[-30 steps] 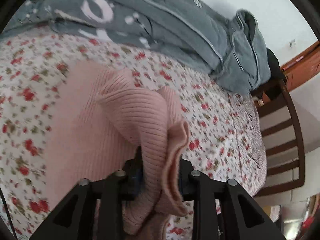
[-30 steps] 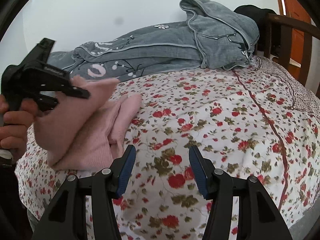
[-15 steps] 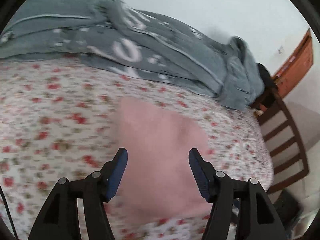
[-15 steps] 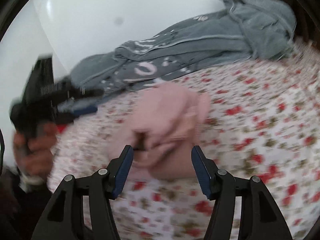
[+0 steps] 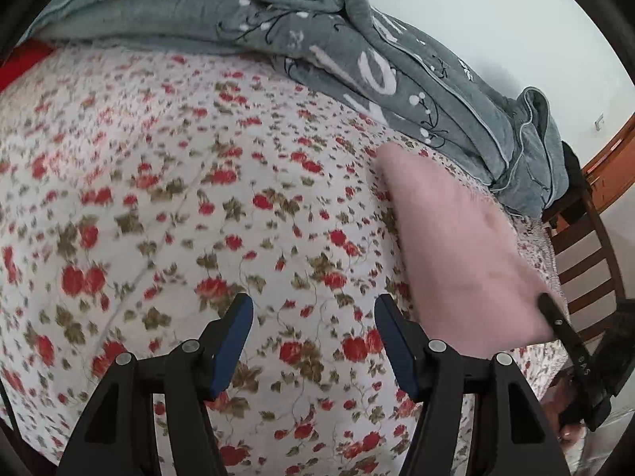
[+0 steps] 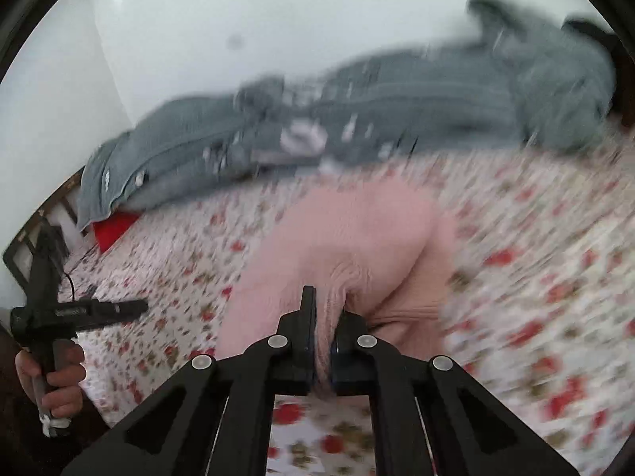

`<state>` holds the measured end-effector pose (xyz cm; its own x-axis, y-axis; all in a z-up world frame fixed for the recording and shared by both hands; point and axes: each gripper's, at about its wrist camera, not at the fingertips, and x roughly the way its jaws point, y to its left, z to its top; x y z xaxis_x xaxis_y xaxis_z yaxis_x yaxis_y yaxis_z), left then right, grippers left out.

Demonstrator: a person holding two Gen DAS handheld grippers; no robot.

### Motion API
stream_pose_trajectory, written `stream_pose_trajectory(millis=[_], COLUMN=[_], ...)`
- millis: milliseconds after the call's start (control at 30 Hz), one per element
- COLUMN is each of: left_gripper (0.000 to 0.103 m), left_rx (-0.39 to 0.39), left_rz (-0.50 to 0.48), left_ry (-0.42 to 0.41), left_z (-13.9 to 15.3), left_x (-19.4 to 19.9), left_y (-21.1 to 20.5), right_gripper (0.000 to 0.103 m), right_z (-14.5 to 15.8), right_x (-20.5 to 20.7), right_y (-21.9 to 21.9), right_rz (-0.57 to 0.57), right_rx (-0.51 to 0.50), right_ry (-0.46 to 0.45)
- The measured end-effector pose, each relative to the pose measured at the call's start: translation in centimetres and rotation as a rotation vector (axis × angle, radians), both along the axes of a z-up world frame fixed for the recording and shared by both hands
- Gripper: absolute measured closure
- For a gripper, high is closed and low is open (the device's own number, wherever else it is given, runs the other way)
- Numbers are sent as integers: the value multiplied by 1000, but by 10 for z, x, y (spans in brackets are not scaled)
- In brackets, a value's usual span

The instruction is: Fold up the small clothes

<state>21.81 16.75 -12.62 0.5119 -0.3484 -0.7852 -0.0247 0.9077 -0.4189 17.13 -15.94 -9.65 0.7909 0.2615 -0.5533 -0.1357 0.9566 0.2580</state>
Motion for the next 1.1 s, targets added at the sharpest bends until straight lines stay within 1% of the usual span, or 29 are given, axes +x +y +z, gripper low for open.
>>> stream_pose_trajectory(millis=[33, 67, 167, 200, 233, 267, 300, 333, 367, 400, 467, 500, 567, 667, 733, 800, 833, 867, 933, 967, 1000, 1033, 1100], left_gripper=[41, 41, 41, 41, 41, 41, 41, 41, 41, 41, 41, 41, 41, 41, 41, 41, 41, 41, 41, 41, 41, 41, 41], left_rx=[-10, -20, -36, -37, -37, -30, -19, -2, 17, 27, 25, 17, 14, 22, 25, 30, 32, 29, 21, 20, 21, 22, 25], left_rz=[-2, -8, -49, -69, -90, -112, -130, -149, -166, -174, -174, -172, -165, -154, -146, -134, -126, -115, -101, -95, -93, -93, -95], left_ry=[5, 7, 7, 4, -4, -13, -20, -29, -38, -41, -31, -24, -14, -4, 2, 4, 4, 3, 6, 12, 15, 16, 14], left_z=[-3, -6, -9, -9, -7, -5, -3, -1, 1, 3, 4, 4, 3, 3, 2, 2, 1, 1, 0, -1, -2, -2, -3], left_x=[0, 1, 2, 3, 1, 0, -1, -2, -2, -1, 4, 6, 9, 10, 10, 9, 10, 10, 10, 10, 10, 10, 10], left_y=[-2, -6, -27, -36, -44, -52, -59, -67, -75, -80, -87, -89, -92, -93, -91, -90, -89, -87, -85, -85, -85, -86, -87], right_gripper=[97, 97, 95, 95, 94, 84, 69, 61, 50, 45, 41, 40, 40, 36, 36, 36, 36, 37, 68, 81, 82, 83, 83], right_z=[-2, -11, -54, -65, -66, -60, -54, -48, -40, -32, -21, -18, -20, -34, -48, -58, -59, -59, -56, -51, -45, -40, -25], right_x=[-4, -2, 10, 10, 6, -1, -6, -10, -12, -15, -11, -3, 16, 50, 74, 94, 101, 105, 113, 114, 113, 110, 104], right_y=[-5, -9, -7, -7, -8, -12, -16, -20, -25, -35, -49, -56, -69, -78, -85, -88, -86, -83, -69, -59, -56, -56, -66], right_rz=[-10, -8, 38, 50, 49, 50, 50, 44, 37, 30, 16, 6, -6, -16, -25, -9, 10, 26, 80, 111, 126, 137, 155], right_rx=[-30, -46, -52, -55, -56, -44, -35, -31, -23, -5, 17, 32, 74, 152, 219, 286, 306, 304, 241, 172, 137, 123, 158], right_ry=[9, 44, 189, 206, 192, 163, 150, 136, 114, 83, 52, 51, 80, 141, 197, 230, 234, 236, 235, 219, 192, 158, 82])
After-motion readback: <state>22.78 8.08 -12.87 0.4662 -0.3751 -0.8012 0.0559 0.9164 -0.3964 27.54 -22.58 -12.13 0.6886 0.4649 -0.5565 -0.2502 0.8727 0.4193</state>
